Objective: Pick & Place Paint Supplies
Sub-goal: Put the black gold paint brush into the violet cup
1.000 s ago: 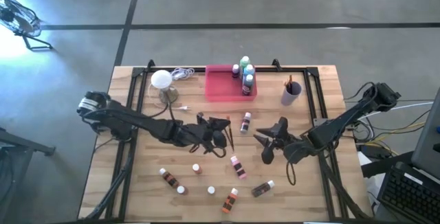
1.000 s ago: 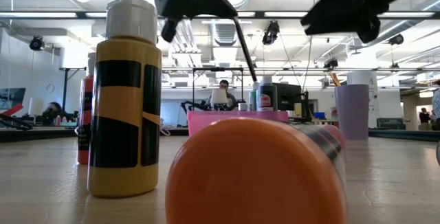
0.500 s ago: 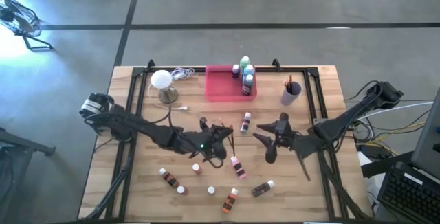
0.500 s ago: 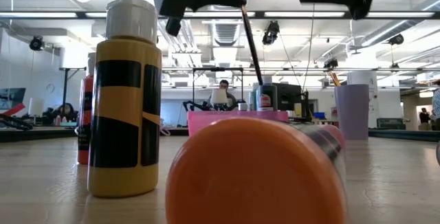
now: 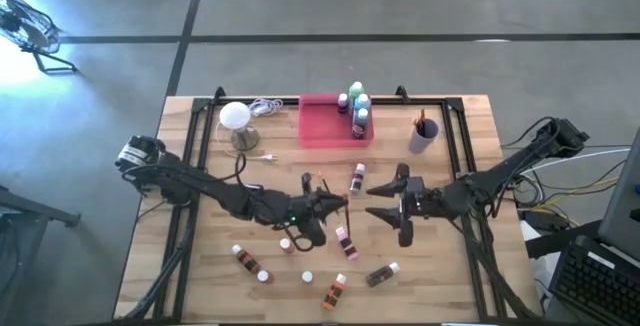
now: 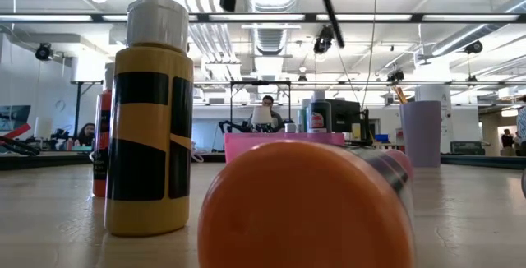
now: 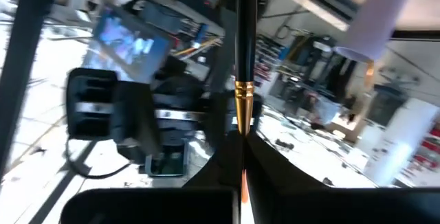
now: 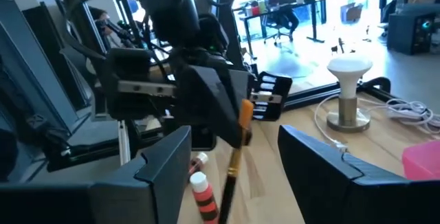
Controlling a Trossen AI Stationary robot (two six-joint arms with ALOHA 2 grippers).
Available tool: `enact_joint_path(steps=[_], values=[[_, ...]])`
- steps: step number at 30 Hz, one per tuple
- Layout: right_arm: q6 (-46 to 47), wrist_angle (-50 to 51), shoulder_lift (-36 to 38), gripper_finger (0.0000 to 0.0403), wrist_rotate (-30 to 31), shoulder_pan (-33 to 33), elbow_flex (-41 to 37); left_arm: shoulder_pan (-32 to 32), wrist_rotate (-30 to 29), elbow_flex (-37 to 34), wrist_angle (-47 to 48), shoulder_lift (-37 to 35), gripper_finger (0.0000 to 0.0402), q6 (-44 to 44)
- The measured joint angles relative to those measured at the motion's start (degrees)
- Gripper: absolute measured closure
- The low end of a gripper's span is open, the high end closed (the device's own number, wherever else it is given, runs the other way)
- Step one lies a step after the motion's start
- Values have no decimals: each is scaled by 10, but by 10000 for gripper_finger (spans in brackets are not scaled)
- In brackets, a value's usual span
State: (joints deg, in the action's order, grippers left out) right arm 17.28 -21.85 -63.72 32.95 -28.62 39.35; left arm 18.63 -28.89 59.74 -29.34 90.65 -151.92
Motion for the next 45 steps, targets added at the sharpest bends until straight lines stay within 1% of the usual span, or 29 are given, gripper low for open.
enact_joint_path(steps=[4,15,25,37,40,45], values=[[-10,0,-1,188,0,3,4,0,28,19,0,2,396,0],[-24,-30,-1,212,1,6,6,-10,29,75,3,51,393,-15],[-12,-24,-1,234,1,5,6,-13,31,122,6,80,393,-37],[-14,-24,-1,216,1,5,6,-14,44,131,15,79,392,-37],[-14,-25,-1,224,1,5,6,-16,50,132,15,79,392,-37],[-18,-25,-1,250,1,5,6,-22,59,132,15,79,393,-36]])
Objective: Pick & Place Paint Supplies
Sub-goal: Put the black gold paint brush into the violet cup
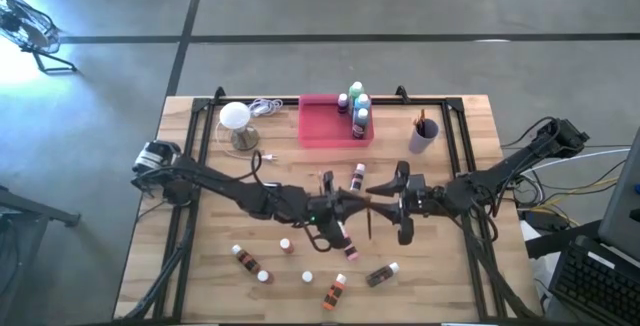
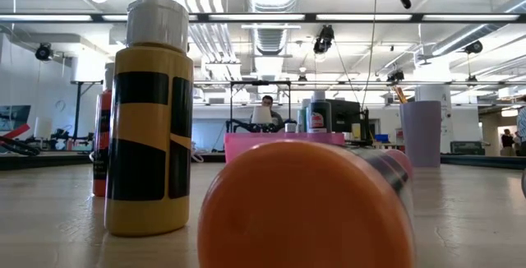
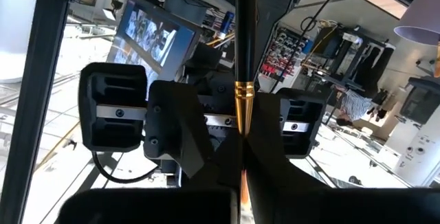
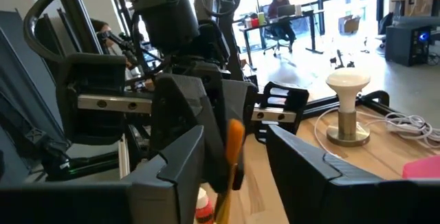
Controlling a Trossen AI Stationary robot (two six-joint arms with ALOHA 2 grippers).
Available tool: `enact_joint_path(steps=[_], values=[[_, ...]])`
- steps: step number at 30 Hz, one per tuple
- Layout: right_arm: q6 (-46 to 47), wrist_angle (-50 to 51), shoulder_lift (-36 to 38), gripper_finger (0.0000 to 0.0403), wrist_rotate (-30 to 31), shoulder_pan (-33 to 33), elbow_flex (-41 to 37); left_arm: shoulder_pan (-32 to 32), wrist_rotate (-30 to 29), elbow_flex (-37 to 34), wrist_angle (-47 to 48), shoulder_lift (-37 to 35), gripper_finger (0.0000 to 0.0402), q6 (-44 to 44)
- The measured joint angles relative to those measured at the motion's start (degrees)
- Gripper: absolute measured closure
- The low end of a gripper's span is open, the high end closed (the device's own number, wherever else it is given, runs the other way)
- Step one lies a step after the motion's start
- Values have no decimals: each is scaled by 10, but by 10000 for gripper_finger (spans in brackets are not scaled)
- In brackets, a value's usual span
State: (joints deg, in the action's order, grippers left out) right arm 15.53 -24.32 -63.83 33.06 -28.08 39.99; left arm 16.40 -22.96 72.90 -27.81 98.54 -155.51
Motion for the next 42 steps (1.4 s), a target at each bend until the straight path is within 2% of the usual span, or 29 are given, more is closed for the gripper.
enact_joint_path(steps=[19,42], values=[[-27,-2,0,388,1,4,0,-6,12,0,9,-1,392,10],[-27,0,0,394,1,4,0,-6,11,0,10,-1,387,34]])
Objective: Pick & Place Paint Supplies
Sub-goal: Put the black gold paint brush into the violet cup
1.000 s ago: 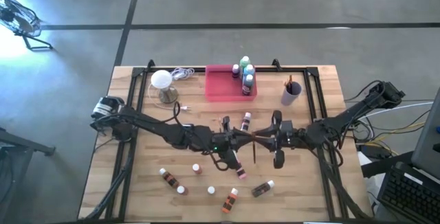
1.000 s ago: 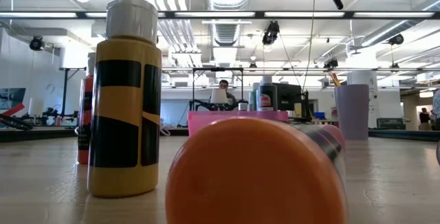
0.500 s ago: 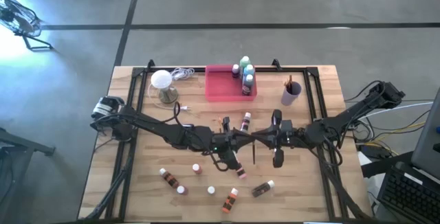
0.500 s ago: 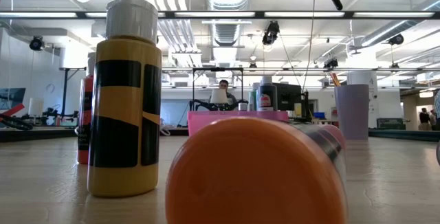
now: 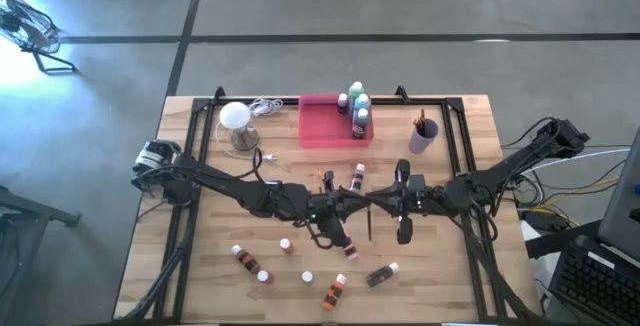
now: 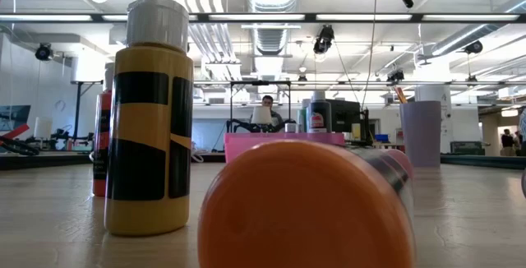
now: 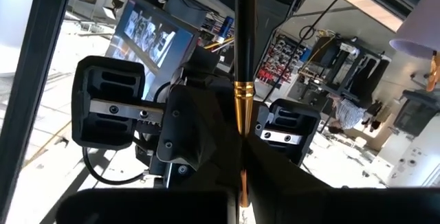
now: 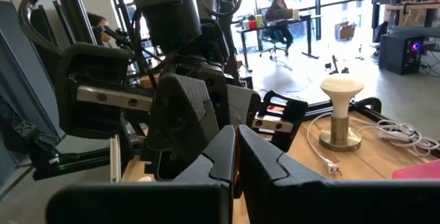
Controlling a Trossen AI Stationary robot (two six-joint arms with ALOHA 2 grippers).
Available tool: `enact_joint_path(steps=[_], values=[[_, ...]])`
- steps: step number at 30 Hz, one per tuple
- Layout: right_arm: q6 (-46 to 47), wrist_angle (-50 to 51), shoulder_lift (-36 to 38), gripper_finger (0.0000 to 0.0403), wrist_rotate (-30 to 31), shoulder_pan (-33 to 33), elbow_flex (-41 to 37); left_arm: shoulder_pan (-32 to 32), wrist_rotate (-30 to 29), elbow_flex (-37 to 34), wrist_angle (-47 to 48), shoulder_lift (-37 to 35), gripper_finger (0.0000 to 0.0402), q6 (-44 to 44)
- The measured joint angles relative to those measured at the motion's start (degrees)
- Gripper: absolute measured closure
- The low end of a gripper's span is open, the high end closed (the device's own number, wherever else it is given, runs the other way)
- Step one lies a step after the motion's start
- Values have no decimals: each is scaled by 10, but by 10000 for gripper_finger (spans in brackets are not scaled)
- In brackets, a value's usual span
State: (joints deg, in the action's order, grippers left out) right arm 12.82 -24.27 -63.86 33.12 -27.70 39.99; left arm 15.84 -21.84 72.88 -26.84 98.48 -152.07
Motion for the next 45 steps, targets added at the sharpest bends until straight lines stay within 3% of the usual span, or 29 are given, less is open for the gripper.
enact_joint_path(steps=[5,15,20,26,34,39,45], values=[[-9,2,0,394,0,0,0,0,-1,0,13,0,360,75],[-11,9,0,394,0,0,0,1,-3,0,25,-1,240,217],[-11,50,2,394,31,0,0,3,-39,0,25,-1,196,329],[1,162,34,394,148,0,0,3,-135,0,24,-1,182,404],[75,350,122,394,397,0,0,-10,-267,0,39,-13,181,586],[77,391,152,394,555,0,0,-52,-245,-5,172,-55,181,834],[13,391,172,394,570,25,0,-131,-141,-39,265,-104,181,1105]])
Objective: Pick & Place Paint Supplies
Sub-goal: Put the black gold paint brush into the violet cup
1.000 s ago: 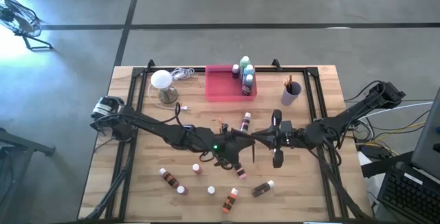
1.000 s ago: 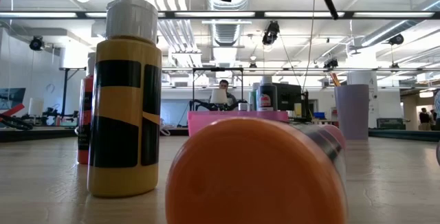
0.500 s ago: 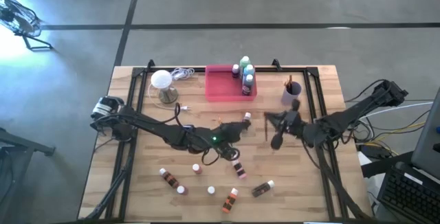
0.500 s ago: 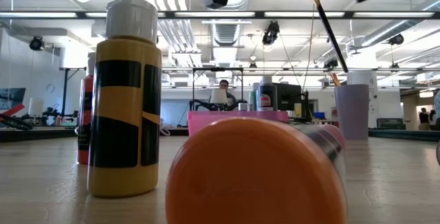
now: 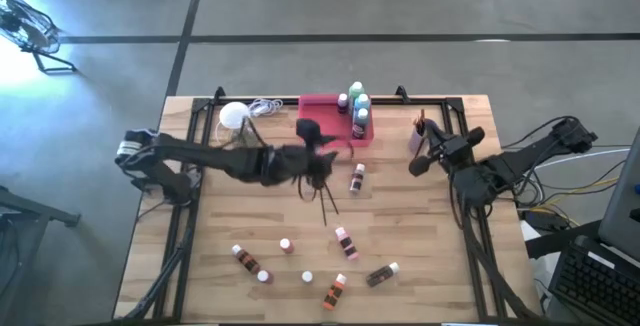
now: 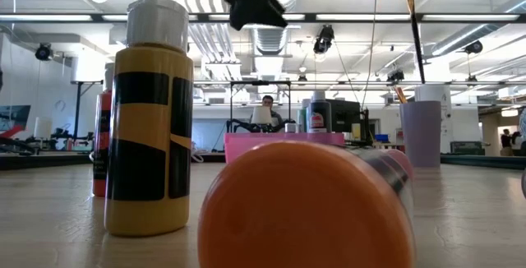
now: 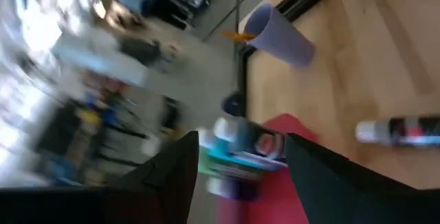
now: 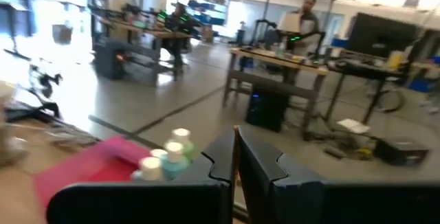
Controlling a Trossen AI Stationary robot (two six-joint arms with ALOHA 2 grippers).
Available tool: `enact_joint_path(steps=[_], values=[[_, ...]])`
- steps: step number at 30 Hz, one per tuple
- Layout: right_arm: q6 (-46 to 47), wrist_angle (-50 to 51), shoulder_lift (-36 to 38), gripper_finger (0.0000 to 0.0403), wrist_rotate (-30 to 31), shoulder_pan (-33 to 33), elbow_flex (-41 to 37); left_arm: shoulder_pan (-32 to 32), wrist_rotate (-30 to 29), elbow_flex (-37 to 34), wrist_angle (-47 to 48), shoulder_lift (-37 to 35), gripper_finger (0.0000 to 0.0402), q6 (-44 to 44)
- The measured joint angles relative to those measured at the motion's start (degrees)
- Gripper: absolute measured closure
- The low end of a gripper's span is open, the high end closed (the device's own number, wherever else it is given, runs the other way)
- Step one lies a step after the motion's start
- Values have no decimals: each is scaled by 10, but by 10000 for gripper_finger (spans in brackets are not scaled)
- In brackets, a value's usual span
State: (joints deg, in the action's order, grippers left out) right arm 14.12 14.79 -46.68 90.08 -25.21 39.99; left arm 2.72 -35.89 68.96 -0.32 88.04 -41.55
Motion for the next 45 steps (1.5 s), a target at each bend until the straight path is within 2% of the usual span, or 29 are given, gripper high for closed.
enact_joint_path(steps=[5,8,10,19,28,35,45], values=[[-37,3,5,394,0,58,0,-72,133,-48,-1,-19,181,169],[-40,5,5,394,0,99,0,-102,201,-73,-14,-20,181,227],[-40,5,3,394,0,126,0,-114,222,-88,-33,-20,181,249],[-21,4,-3,394,-2,222,0,-120,229,-143,-131,-21,181,260],[-21,-8,-3,394,-6,278,1,-120,229,-158,-136,-21,181,274],[-35,-49,-10,394,-92,343,2,-120,228,-158,-138,-21,181,285],[-24,-49,-78,394,-107,409,1,-120,228,-158,-148,-21,181,258]])
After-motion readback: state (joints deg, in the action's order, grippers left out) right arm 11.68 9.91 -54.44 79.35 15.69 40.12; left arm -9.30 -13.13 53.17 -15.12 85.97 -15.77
